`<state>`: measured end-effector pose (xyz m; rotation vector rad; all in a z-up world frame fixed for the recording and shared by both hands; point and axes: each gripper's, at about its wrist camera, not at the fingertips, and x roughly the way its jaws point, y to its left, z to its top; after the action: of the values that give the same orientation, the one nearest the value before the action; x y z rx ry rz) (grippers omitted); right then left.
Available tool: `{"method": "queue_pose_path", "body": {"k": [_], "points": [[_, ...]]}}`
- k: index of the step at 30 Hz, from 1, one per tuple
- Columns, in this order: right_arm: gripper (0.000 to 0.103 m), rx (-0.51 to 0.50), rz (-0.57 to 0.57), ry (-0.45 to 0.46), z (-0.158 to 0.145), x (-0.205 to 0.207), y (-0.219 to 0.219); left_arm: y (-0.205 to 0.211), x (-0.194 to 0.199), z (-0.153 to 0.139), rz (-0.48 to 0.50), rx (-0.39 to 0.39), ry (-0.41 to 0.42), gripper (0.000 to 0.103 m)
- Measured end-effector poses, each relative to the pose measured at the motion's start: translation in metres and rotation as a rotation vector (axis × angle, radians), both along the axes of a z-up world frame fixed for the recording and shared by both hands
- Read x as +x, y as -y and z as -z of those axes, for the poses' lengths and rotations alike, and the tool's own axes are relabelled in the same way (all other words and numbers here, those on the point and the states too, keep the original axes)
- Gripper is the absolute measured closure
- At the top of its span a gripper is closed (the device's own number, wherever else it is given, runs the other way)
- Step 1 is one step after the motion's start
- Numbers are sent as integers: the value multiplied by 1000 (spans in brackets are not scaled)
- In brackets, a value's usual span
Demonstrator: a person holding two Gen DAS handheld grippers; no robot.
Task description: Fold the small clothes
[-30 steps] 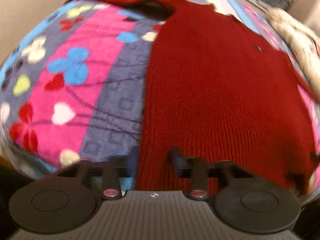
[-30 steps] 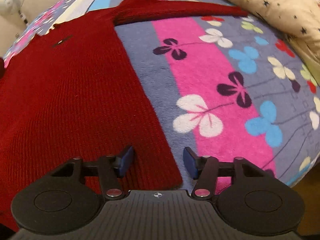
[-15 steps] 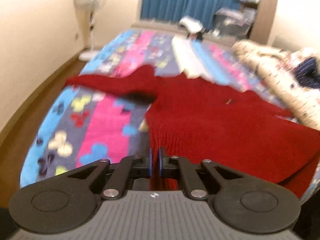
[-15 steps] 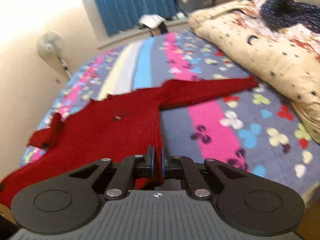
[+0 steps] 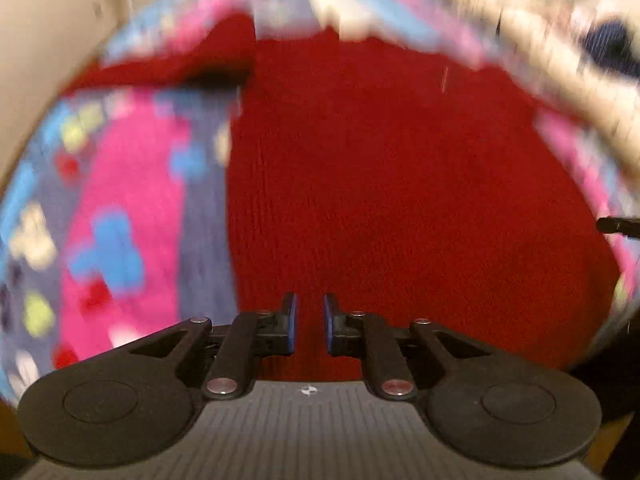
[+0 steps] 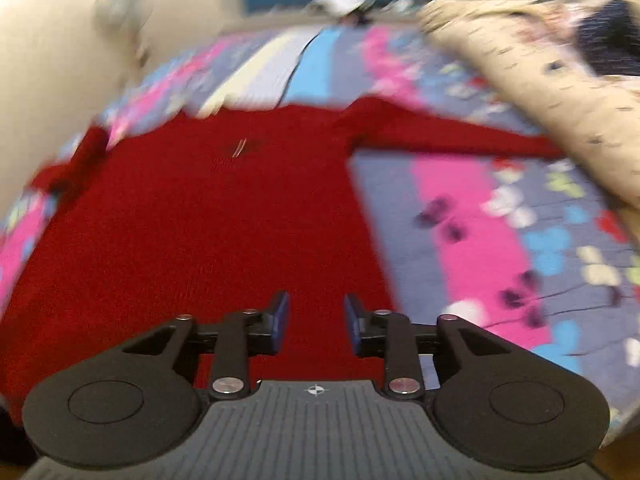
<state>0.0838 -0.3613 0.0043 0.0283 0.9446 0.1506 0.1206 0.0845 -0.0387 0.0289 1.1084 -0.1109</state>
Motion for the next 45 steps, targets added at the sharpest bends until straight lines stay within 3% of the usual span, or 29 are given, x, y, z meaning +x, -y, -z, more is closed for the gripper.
{"method": "queue_pose_path", "body": {"k": [1,2,3,8,12,16,18,20,21,24,27,30,32,35,39,41,45], "points": [[71,-43,16,-99,18,6,-1,1,-1,13,5,28,-49,89],[70,-70,53,-150,29,9,2,-1,1,15,10,29,-36,89],[70,-60,75,-144,30,9,5,-1,1,9,4,24,-23,88],[69,4,19,71,-9,4,-4,-12,1,-21,-89,28,140,70],[69,57,11,163,-26,12,-11,-25,7,-52,-182,17,246,61],[69,96,32,253,-40,13,-16,-30,11,-91,-208,32,382,49],[69,72,27,305,-44,16,-23,-30,22,-108,-211,44,438,40],[69,49,15,354,-48,11,-34,-29,34,-122,-207,69,463,19],[69,43,8,376,-51,9,-37,-30,45,-126,-198,83,458,16],[68,52,1,435,-62,3,-39,-32,72,-126,-186,126,439,15],[56,74,10,464,-79,-4,-39,-41,99,-115,-145,179,440,15],[43,103,36,486,-100,1,-31,-58,114,-94,-149,227,463,15],[37,69,42,510,-109,10,-28,-71,118,-78,-184,253,462,16],[38,14,43,536,-119,30,-22,-82,129,-66,-186,222,393,22],[42,24,70,534,-118,64,-18,-86,140,-68,-236,253,433,21],[49,45,84,518,-110,81,-21,-92,144,-67,-280,237,426,20],[50,64,82,452,-83,102,-36,-105,152,-71,-309,176,438,20]]}}
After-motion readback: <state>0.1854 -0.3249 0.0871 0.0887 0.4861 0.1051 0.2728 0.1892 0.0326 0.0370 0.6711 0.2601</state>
